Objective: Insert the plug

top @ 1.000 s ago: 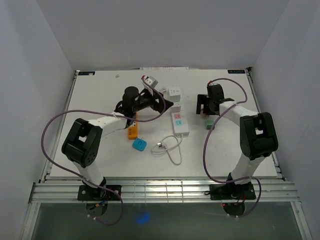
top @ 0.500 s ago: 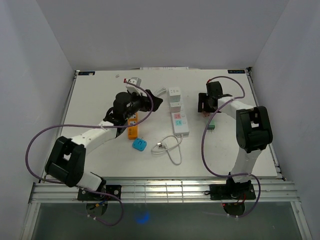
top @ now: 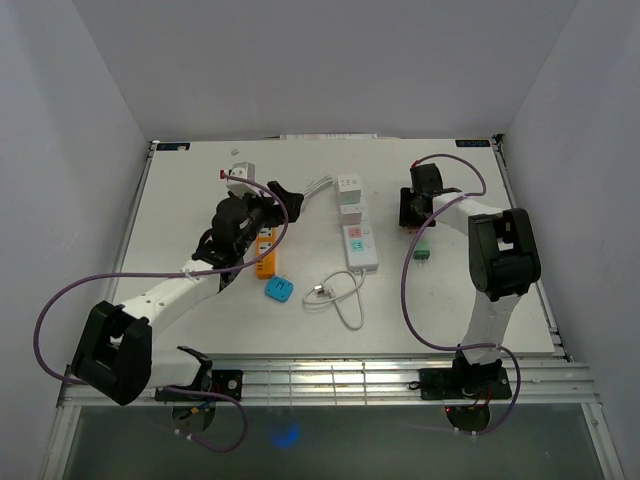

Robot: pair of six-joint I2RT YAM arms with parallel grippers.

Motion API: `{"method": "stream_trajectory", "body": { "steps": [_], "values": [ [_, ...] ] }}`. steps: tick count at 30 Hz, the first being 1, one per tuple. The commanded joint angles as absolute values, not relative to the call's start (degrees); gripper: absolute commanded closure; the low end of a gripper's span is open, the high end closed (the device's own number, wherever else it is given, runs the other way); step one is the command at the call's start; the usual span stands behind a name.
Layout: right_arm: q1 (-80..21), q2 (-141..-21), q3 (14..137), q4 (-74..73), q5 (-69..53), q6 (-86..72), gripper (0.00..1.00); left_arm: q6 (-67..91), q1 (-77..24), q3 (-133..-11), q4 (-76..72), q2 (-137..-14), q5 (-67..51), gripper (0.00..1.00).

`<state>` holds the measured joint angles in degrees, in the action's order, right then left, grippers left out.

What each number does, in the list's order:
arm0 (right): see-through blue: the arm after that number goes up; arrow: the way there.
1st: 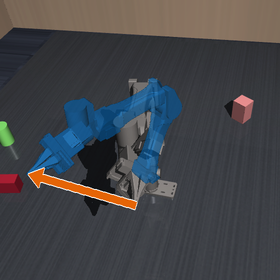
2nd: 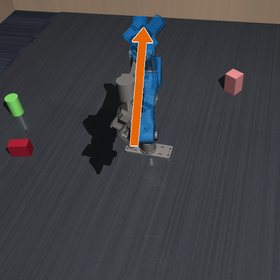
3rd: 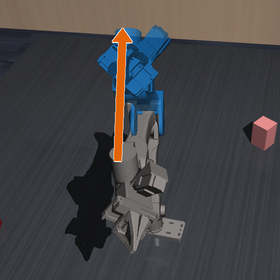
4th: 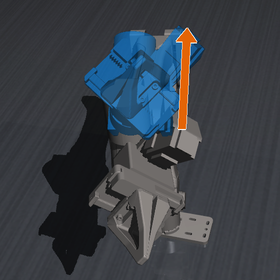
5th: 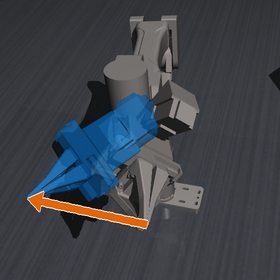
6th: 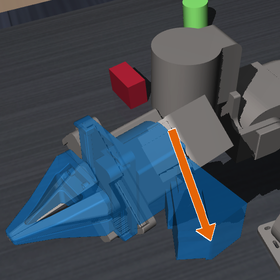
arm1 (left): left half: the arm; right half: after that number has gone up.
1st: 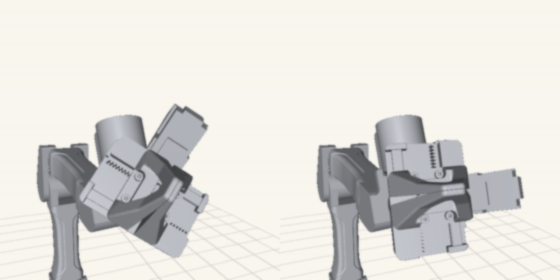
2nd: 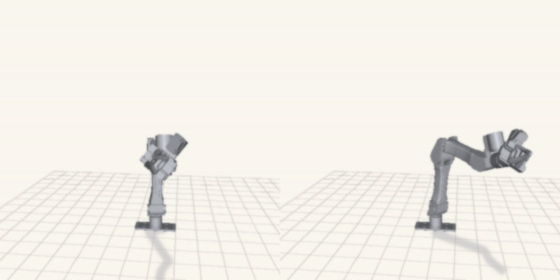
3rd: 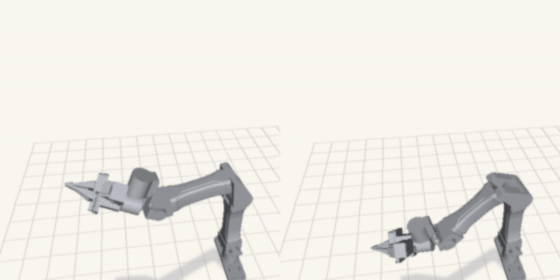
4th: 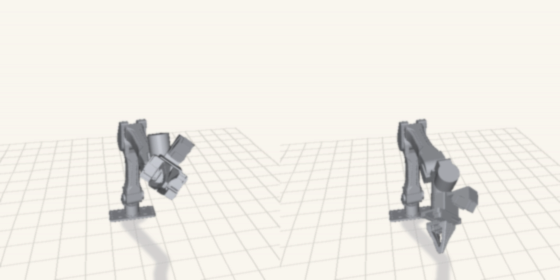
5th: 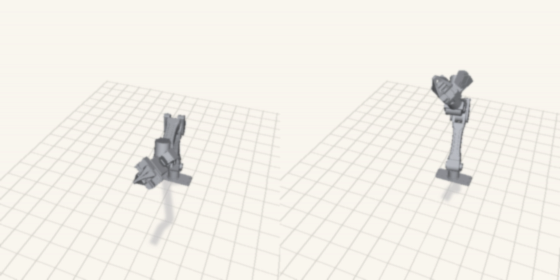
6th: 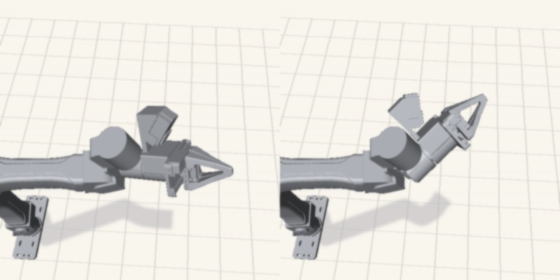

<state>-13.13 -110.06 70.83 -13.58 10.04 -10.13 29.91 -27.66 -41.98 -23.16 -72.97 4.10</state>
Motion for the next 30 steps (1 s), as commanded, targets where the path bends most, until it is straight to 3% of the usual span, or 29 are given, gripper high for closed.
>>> {"method": "stream_trajectory", "body": {
  "steps": [1,15,22,30],
  "values": [
    [-12.92,-106.44,70.49,-12.39,8.18,-10.63,0.58,31.64,-27.51,-41.05,-23.73,-70.58,6.24,0.02],
    [-11.69,-92.03,67.16,-6.71,-13.16,-23.09,0.64,29.99,-29.0,-40.86,-36.29,-73.55,-4.03,0.03],
    [-11.86,-81.49,58.02,7.7,-21.08,-39.18,0.63,22.34,-37.52,-42.36,-45.78,-80.59,-1.15,0.04],
    [-12.83,-73.48,48.96,19.07,-19.97,-55.81,0.65,12.92,-46.4,-42.63,-57.64,-87.88,4.83,0.04]
  ]
}}
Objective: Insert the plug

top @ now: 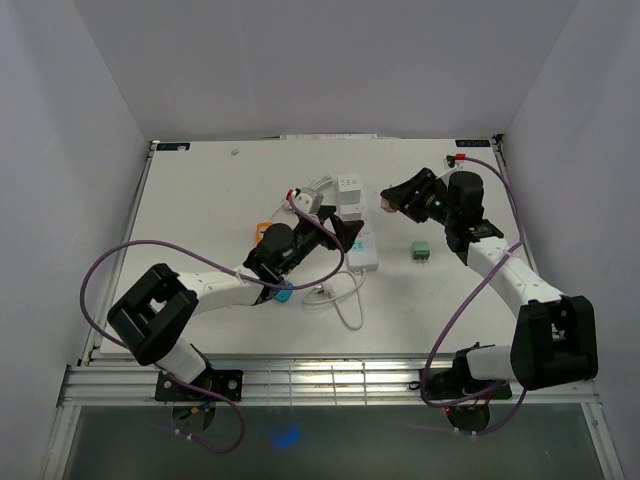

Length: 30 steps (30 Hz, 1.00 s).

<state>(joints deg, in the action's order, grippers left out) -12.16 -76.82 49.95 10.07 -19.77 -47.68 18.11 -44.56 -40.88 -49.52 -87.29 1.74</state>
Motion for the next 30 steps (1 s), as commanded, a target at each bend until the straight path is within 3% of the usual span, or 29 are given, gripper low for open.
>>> {"method": "stream_trajectory", "body": {
  "steps": [1,8,30],
  "values": [
    [-13.53,-72.26,48.96,18.9,-19.08,-55.81,0.65,13.18,-46.67,-42.63,-58.7,-88.5,4.75,0.04],
    [-14.85,-68.03,46.05,21.62,-15.03,-58.97,0.69,14.5,-47.55,-45.35,-66.09,-93.51,0.09,0.05],
    [-16.17,-66.8,44.56,23.65,-16.36,-62.49,0.67,13.27,-48.69,-56.86,-67.24,-103.62,-7.03,0.13]
  ]
}}
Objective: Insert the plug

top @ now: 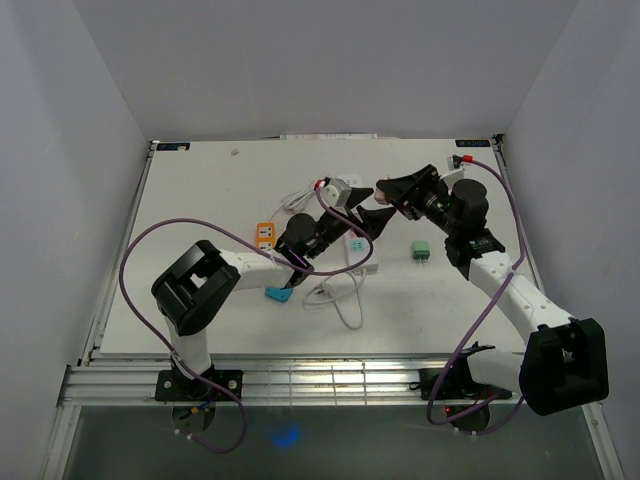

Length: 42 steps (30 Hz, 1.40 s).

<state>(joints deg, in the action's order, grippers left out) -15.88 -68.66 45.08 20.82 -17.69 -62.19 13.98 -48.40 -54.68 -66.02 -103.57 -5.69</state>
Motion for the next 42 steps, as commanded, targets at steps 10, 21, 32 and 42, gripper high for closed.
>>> {"method": "stream_trajectory", "body": {
  "steps": [10,21,32,42],
  "values": [
    [-16.17,-66.01,43.77,23.73,-17.49,-63.28,0.75,11.87,-48.69,-58.01,-67.85,-105.29,-6.77,0.14],
    [-16.17,-65.21,42.54,25.05,-17.75,-64.16,0.78,10.9,-48.69,-59.85,-67.59,-106.43,-7.38,0.47],
    [-16.17,-65.74,42.28,24.96,-19.07,-63.81,0.68,9.58,-48.6,-56.52,-68.82,-104.42,-5.1,1.0],
    [-15.82,-65.83,42.71,23.74,-20.3,-61.0,0.02,10.45,-47.9,-51.95,-64.52,-97.57,-3.6,1.0]
  ]
}}
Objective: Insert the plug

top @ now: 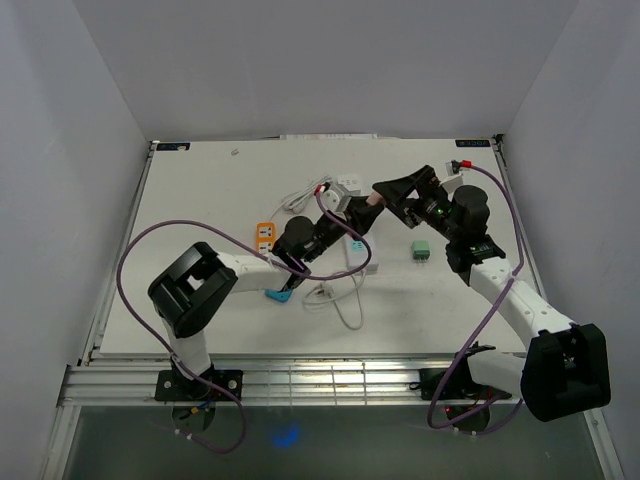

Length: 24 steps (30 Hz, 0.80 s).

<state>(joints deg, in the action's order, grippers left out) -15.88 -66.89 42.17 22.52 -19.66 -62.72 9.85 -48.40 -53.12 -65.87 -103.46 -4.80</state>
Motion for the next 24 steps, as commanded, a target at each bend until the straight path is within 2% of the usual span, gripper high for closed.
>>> {"method": "stream_trajectory", "body": {
  "steps": [1,14,18,24],
  "values": [
    [-15.73,-65.57,42.8,23.38,-20.13,-60.56,0.02,10.81,-47.9,-51.6,-61.99,-96.69,-3.43,1.0],
    [-12.74,-63.72,45.17,14.07,-16.88,-47.83,0.02,17.4,-44.39,-45.97,-31.66,-77.71,0.97,1.0],
    [-12.75,-63.81,45.44,11.78,-17.31,-44.57,0.02,18.54,-43.59,-48.68,-15.79,-71.3,0.35,1.0],
    [-12.66,-63.19,45.09,9.41,-16.44,-42.1,0.02,23.99,-40.61,-57.21,11.2,-70.49,0.53,1.0]
  ]
}}
